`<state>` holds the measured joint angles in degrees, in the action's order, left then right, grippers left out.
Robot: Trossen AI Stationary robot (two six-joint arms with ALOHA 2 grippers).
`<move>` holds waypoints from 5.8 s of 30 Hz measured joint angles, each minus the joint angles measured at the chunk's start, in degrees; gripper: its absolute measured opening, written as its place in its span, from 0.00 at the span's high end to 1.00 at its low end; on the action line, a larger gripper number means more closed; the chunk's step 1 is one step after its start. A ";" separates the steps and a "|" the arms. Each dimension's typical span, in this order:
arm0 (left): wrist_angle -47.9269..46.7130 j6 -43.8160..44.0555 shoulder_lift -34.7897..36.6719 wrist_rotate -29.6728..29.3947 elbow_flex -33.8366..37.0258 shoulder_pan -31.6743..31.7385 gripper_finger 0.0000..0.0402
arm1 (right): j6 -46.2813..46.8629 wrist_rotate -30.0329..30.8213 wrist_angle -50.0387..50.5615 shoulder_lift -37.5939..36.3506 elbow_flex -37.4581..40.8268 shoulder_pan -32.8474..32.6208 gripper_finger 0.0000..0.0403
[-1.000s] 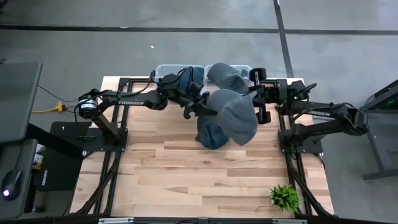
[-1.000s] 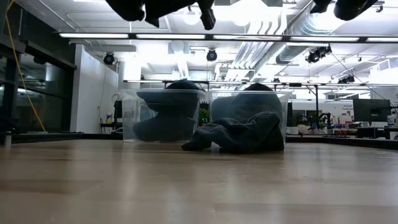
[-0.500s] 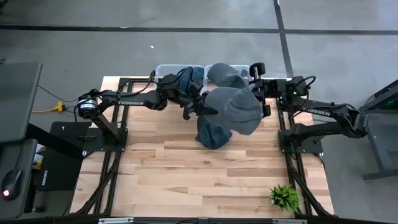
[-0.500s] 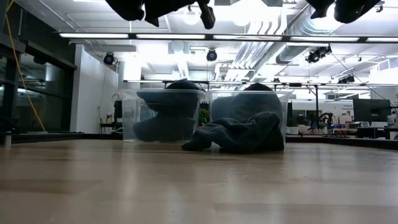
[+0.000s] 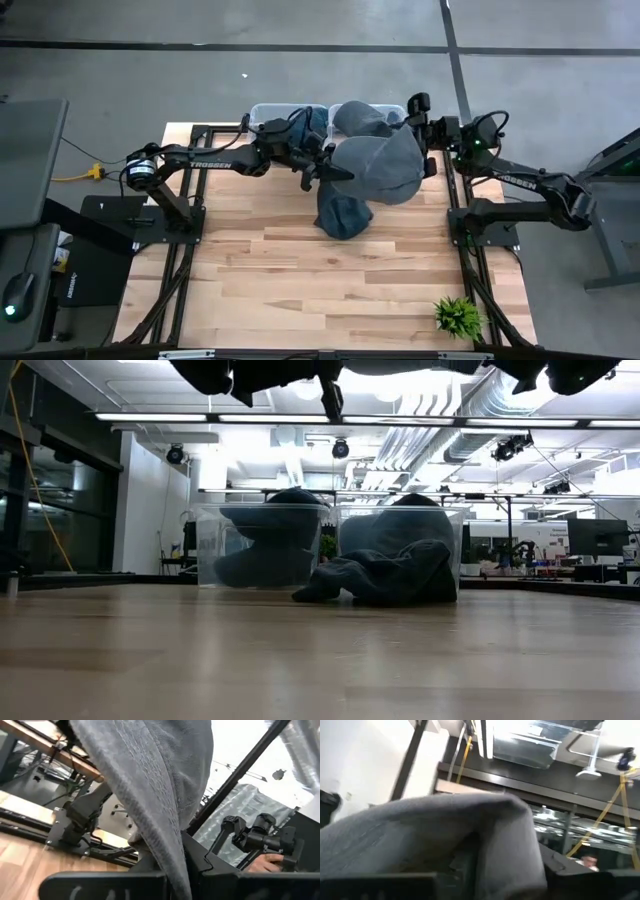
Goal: Pick and place caps into container
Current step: Put the gray cap into the right transparent container
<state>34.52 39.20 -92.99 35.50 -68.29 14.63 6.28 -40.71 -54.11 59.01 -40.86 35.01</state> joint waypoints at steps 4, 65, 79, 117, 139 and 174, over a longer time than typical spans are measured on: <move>-1.16 -0.53 0.00 -1.41 0.00 0.00 0.99 | -1.95 0.60 3.55 -3.09 0.00 3.08 0.57; -7.37 -2.52 0.00 -4.34 0.00 5.62 0.99 | -20.18 7.86 69.70 -31.62 -0.02 9.42 0.40; -8.15 -2.97 0.00 -5.10 0.00 5.64 0.99 | -28.04 21.51 71.84 -28.33 -0.02 -5.06 0.40; -11.17 -4.46 0.04 -4.47 0.00 5.62 0.99 | -41.07 62.21 63.69 -8.82 -0.02 -24.13 0.25; -12.03 -4.44 0.04 -4.35 0.00 5.62 0.99 | -41.54 73.08 63.44 -10.41 -0.02 -28.81 0.98; -10.61 -10.14 6.09 -1.27 -0.07 11.67 0.41 | -30.18 73.94 86.31 -7.40 -14.97 -28.16 1.00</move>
<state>23.91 29.06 -86.90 34.22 -68.36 26.30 -23.90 33.23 32.20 51.61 -55.83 6.85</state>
